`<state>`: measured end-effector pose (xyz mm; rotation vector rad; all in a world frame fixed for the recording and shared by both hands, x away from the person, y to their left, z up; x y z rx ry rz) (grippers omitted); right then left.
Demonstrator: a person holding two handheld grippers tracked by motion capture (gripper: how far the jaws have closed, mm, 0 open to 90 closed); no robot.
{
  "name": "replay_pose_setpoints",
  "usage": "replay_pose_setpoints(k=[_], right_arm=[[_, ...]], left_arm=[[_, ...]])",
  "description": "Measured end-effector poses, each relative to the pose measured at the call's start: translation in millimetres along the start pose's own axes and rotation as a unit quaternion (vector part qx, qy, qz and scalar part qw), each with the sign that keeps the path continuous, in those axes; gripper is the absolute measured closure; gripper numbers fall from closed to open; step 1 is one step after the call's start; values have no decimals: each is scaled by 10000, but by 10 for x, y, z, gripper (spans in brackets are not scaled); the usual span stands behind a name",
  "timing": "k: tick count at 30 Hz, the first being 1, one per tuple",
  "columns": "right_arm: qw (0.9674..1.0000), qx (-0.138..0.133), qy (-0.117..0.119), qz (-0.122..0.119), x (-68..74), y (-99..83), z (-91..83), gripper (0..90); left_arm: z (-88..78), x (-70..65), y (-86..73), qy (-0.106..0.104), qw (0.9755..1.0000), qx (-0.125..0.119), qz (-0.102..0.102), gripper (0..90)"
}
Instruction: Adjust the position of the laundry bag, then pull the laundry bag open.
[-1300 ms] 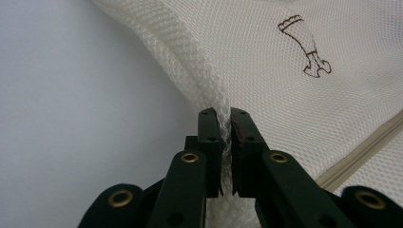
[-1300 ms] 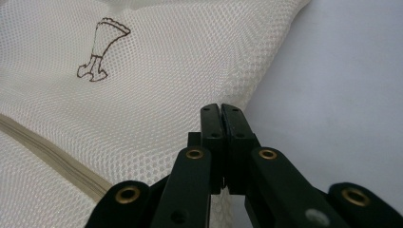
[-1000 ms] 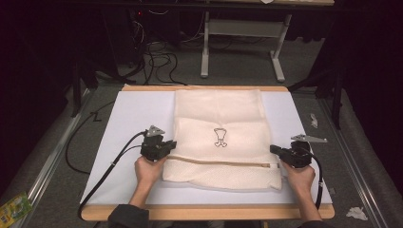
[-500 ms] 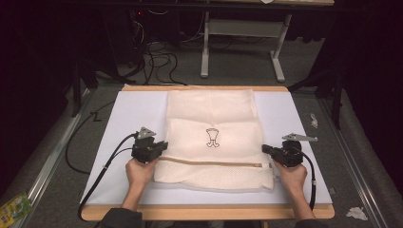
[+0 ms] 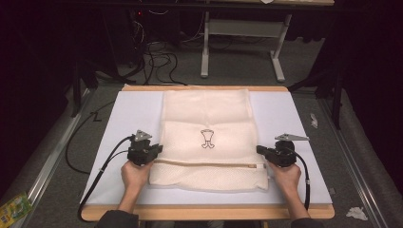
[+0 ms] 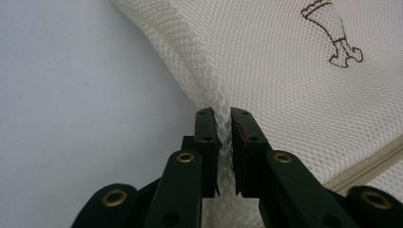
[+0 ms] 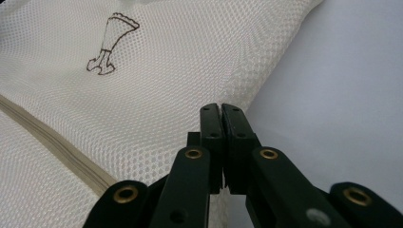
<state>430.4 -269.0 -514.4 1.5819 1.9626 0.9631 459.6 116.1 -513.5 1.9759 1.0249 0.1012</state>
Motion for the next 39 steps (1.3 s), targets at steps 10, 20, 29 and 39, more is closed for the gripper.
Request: replay_pose_setpoints(k=[10, 20, 29, 39], right_arm=[[9999, 23, -77, -68, -12, -9, 19, 880], [9999, 38, -113, -80, -17, -15, 21, 869], [9998, -5, -185, -89, -40, -36, 36, 787], [9997, 31, -225, 27, -83, -95, 0, 574]], left_arm=[[16, 15, -42, 38, 10000, 18, -5, 799], [26, 18, -71, 67, 10000, 58, 1, 783], [44, 18, -106, 251, 9996, 23, 146, 664], [35, -76, -117, 322, 9989, -107, 319, 529]])
Point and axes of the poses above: each handheld gripper's, and its own axes: z roughly forward along the jaws, y roughly out of its top, x roughly to its left, the point moved 9 cm from there along z, roughly forward along the jaws, and after that the axes turned 14 degrees about -y, right-handed, at the moved point
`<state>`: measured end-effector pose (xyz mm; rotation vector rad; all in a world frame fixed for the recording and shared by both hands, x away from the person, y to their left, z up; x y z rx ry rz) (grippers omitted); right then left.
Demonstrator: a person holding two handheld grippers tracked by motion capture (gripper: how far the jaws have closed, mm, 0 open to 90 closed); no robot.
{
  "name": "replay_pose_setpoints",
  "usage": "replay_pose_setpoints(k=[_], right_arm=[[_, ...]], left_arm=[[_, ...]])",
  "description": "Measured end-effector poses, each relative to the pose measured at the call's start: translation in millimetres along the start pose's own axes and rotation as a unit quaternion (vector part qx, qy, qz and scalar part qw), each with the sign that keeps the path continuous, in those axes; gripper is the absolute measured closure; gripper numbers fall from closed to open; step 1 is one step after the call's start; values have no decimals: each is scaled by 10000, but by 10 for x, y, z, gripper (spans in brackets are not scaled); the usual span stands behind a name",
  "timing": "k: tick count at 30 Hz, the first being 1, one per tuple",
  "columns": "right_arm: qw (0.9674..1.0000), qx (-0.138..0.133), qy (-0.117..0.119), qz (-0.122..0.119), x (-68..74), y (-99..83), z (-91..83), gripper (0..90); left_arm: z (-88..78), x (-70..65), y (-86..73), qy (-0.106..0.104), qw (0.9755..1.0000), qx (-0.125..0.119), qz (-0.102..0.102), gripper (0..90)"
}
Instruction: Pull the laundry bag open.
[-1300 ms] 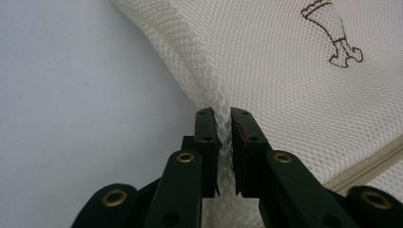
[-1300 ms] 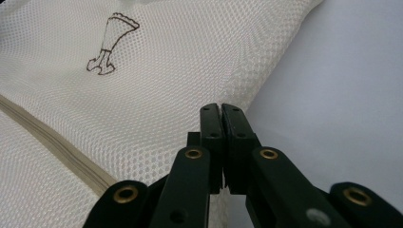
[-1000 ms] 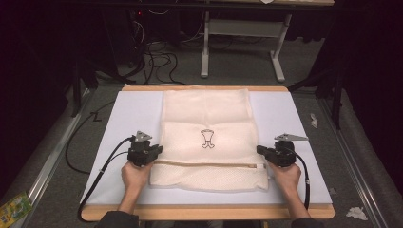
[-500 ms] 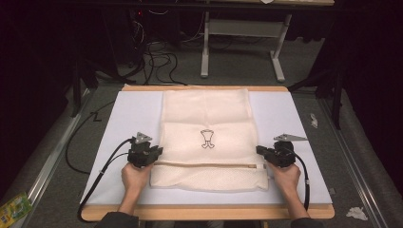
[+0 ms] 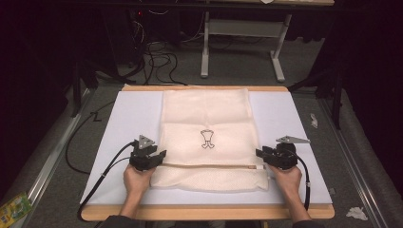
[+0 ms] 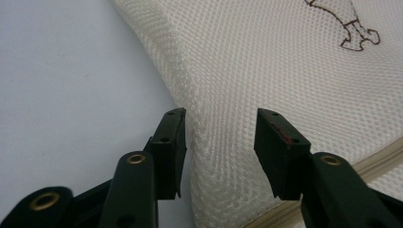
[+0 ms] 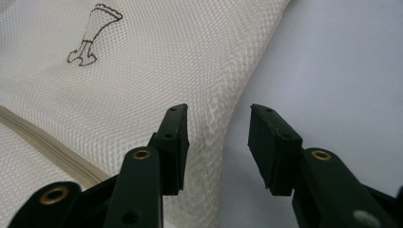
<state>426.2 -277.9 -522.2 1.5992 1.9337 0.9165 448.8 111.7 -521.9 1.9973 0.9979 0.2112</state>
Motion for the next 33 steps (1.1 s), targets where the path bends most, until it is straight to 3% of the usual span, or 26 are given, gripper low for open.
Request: replay_pose_setpoints(k=[8, 13, 17, 18, 19, 29, 33], right_arm=[[10000, 22, 83, -37, 18, -71, -85, 503], [9998, 120, 152, -69, 67, -144, -91, 475], [9997, 194, 155, -58, 92, -189, -65, 462], [9995, 283, 162, -36, 101, -212, -51, 451], [9995, 283, 162, -36, 101, -212, -51, 451], [9991, 378, 202, -45, 195, -188, 20, 485], [9989, 425, 160, -152, 214, -176, 40, 522]], left_arm=[[-60, -141, 37, -53, 9997, -166, 168, 477], [-17, -285, 26, -202, 9993, -118, 275, 464], [57, -402, 33, -331, 9988, -109, 337, 458], [88, -447, 37, -485, 9984, -149, 233, 457], [88, -447, 37, -485, 9984, -149, 233, 457], [353, -776, 158, -709, 9959, 55, 557, 455], [481, -886, 195, -846, 9948, 104, 565, 455]])
Point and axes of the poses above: each handheld gripper's, and its own axes: z roughly forward along the jaws, y roughly out of its top, x roughly to its left, the point moved 9 cm from there along z, roughly forward along the jaws, and after that the axes turned 14 degrees about -y, right-handed, at the moved point
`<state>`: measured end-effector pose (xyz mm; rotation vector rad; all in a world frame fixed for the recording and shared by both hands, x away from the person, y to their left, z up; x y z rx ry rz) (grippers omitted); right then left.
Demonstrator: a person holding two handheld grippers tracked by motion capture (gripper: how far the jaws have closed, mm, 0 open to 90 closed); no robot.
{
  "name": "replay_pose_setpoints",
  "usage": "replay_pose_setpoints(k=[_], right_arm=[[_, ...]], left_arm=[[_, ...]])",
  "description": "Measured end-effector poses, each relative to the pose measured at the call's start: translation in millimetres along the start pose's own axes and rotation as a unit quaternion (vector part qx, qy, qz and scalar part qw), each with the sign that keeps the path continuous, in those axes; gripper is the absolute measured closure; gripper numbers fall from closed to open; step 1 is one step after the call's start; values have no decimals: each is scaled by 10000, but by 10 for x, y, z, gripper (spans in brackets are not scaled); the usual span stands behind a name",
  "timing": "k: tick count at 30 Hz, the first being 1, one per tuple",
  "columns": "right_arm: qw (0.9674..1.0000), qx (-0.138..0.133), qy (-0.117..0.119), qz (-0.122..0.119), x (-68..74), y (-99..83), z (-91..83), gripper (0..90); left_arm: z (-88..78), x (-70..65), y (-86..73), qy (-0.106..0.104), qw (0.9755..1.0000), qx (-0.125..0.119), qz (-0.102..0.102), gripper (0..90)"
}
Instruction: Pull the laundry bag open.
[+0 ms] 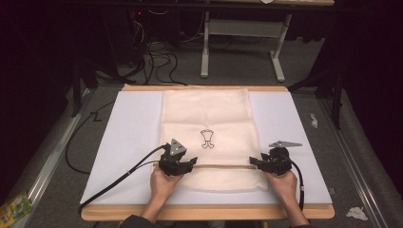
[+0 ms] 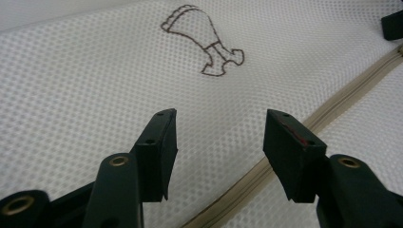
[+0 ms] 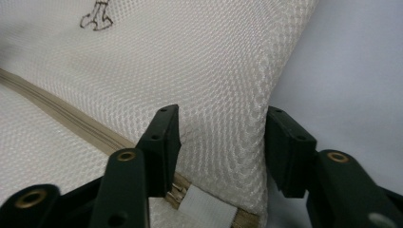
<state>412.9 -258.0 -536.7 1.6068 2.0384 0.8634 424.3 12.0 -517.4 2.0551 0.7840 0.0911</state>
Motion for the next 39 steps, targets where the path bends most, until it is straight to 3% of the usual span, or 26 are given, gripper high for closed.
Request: replay_pose_setpoints(k=[5, 8, 10, 12, 17, 24, 29, 34, 39], right_arm=[[9981, 82, -319, -517, -13, -5, 12, 650], [9956, 123, -566, -741, -19, 2, 16, 767], [9963, 88, -411, -747, 5, -2, 15, 845], [9960, 92, -384, -804, 13, -1, 12, 864], [9978, 68, -210, -630, 1, 20, -17, 878], [9990, -78, -7, -451, -5, 62, -96, 880], [9988, -146, 53, -458, 3, 80, -120, 880], [9991, -123, 122, -389, -1, 76, -113, 881], [9988, -183, 137, -437, 7, 111, -149, 881]], left_arm=[[166, -85, 49, -195, 9997, 82, -126, 455], [202, -124, 94, -192, 9997, 115, -60, 457], [220, -140, 127, -238, 9997, 98, -61, 457], [235, -142, 146, -210, 9997, 108, -23, 457], [280, -218, 177, -355, 9991, 182, -143, 460], [357, -353, 231, -525, 9984, 205, -78, 473], [424, -451, 255, -621, 9976, 305, 12, 494], [487, -504, 266, -791, 9964, 301, -52, 515], [546, -592, 302, -847, 9957, 365, 69, 536]])
Point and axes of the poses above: each handheld gripper's, and its own axes: z roughly forward along the jaws, y roughly out of its top, x roughly to its left, the point moved 9 cm from there along z, roughly forward along the jaws, and after that the axes turned 14 degrees about -y, right-handed, at the moved point
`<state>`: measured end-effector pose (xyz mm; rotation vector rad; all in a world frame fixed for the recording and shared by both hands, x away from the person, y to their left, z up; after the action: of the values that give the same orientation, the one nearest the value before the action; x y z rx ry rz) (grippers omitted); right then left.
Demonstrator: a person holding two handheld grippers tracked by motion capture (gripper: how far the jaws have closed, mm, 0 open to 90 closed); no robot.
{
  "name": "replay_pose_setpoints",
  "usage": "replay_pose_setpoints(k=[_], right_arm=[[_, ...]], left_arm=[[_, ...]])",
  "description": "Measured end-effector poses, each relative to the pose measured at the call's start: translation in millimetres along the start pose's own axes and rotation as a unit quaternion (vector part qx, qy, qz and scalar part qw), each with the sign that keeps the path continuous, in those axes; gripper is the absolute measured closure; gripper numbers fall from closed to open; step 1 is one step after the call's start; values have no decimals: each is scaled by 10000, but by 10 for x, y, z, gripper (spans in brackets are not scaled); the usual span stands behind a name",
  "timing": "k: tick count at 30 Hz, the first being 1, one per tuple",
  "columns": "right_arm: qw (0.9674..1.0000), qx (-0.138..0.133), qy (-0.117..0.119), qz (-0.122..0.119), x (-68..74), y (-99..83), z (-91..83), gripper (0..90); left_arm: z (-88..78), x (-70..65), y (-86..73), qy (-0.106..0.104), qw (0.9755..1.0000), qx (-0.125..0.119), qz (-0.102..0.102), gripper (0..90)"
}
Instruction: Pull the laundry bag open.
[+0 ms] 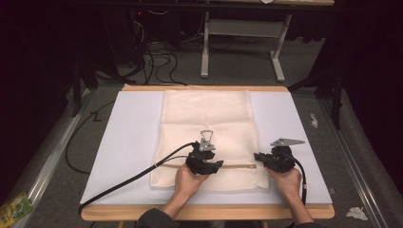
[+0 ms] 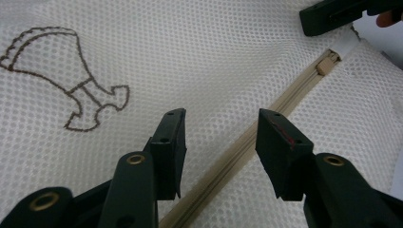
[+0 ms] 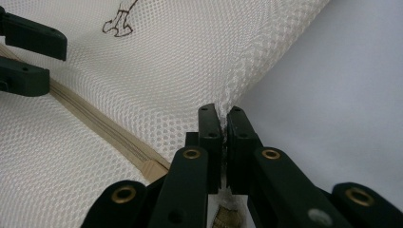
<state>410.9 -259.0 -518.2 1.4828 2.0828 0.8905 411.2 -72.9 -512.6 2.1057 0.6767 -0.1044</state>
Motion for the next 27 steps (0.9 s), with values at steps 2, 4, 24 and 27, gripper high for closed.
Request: replay_pose_setpoints(k=[2, 4, 24, 27], right_arm=[[10000, -14, 24, 18, 1, 17, -15, 881], [10000, -59, 41, 30, -3, 30, -26, 881], [9995, -275, 134, 92, 27, 110, -148, 882], [9995, -288, 129, 78, 33, 118, -157, 882]], left_arm=[[17, -20, 14, -27, 10000, 20, 42, 551], [43, -56, 34, -77, 10000, 19, 47, 558], [273, -399, 212, -529, 9977, -119, 412, 618], [305, -434, 227, -562, 9973, -74, 456, 626]])
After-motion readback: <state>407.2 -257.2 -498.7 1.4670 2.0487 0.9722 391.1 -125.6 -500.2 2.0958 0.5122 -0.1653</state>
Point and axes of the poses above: each handheld gripper's, and its own axes: z roughly forward along the jaws, y roughly out of its top, x roughly to its left, the point moved 9 cm from there along z, roughly forward along the jaws, and after that the axes turned 14 degrees about -y, right-handed, at the moved point
